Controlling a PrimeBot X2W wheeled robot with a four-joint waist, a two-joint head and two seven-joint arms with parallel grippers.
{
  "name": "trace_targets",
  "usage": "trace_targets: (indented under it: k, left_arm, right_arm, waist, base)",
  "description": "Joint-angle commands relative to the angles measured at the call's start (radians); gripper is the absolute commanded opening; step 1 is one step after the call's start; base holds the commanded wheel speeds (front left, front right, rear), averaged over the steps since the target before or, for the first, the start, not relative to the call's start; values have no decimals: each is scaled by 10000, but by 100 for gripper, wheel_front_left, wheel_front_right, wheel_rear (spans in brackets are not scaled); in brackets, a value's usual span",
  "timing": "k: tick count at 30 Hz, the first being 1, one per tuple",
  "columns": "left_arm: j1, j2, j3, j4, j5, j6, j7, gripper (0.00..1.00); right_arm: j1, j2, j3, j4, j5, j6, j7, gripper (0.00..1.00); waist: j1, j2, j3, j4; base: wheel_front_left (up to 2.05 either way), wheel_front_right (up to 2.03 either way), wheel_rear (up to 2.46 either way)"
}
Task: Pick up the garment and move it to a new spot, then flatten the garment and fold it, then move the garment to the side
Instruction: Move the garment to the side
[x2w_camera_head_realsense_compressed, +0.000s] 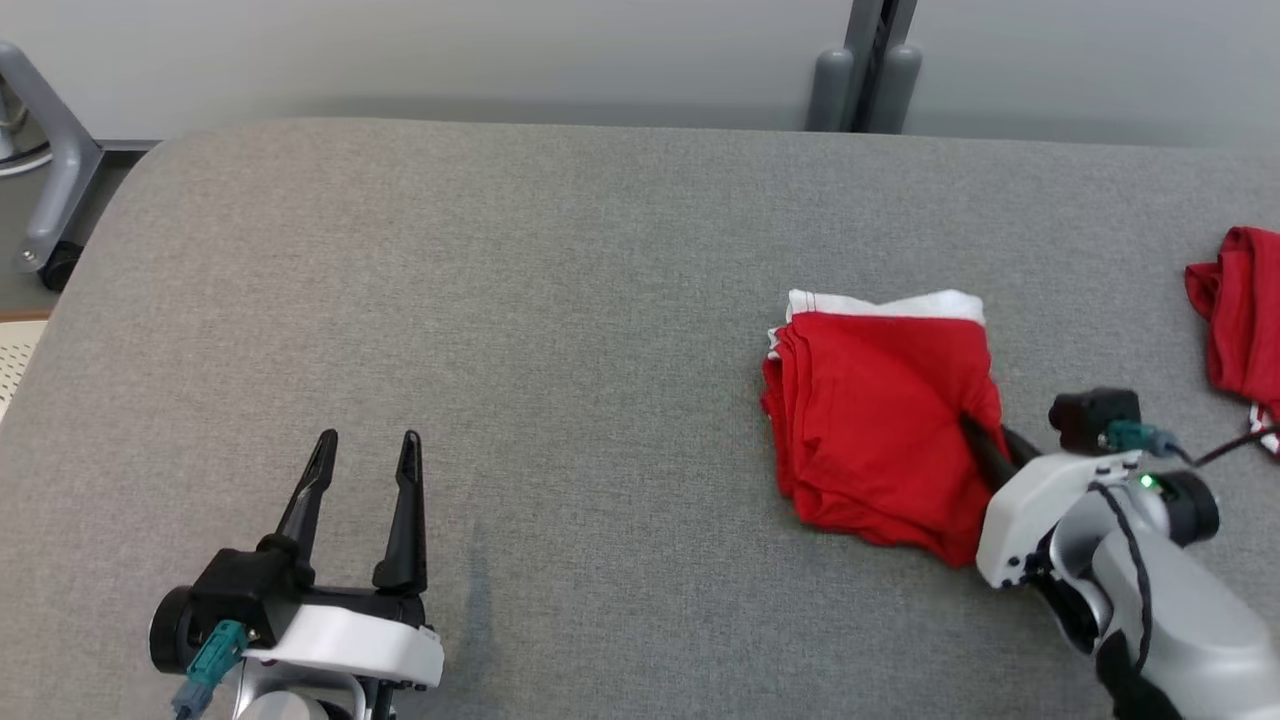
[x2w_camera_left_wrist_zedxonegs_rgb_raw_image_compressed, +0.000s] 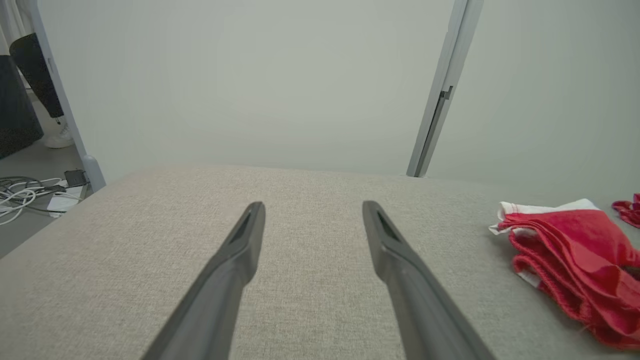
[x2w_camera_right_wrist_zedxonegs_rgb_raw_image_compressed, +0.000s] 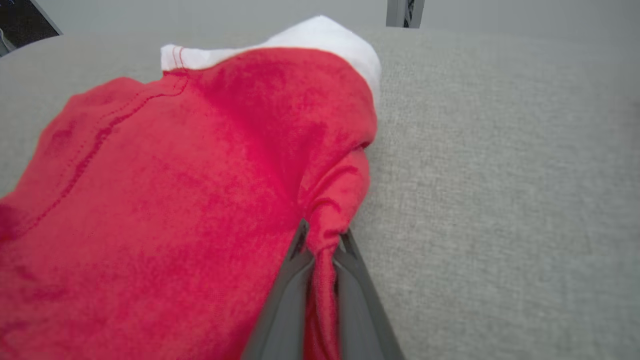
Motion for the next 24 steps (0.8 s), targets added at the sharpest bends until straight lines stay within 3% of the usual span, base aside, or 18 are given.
trace_targets:
  k: [1,16,24]
  left_arm:
    - [-192,38,12,-39,37,-63,4,100]
    - [-1079,38,151,-712,529,-330,6,100]
    - [-1188,44,187,-1644,1052,-298,5,100]
  right_arm:
    - [-261,-176,98,-31,-31,-19,104,0]
    - [-3205,-3555,2913,-1337,193,-13,958,0]
    - [-4589,-4748,3938,-1829,511,-13,1086,0]
  waist:
    - [-1,-1,170,-123]
    - [-1,-1,2021,-1541]
    - [-1,-1,2781,-2596]
  base:
    - [0,0,0]
    - [0,0,0]
    - [0,0,0]
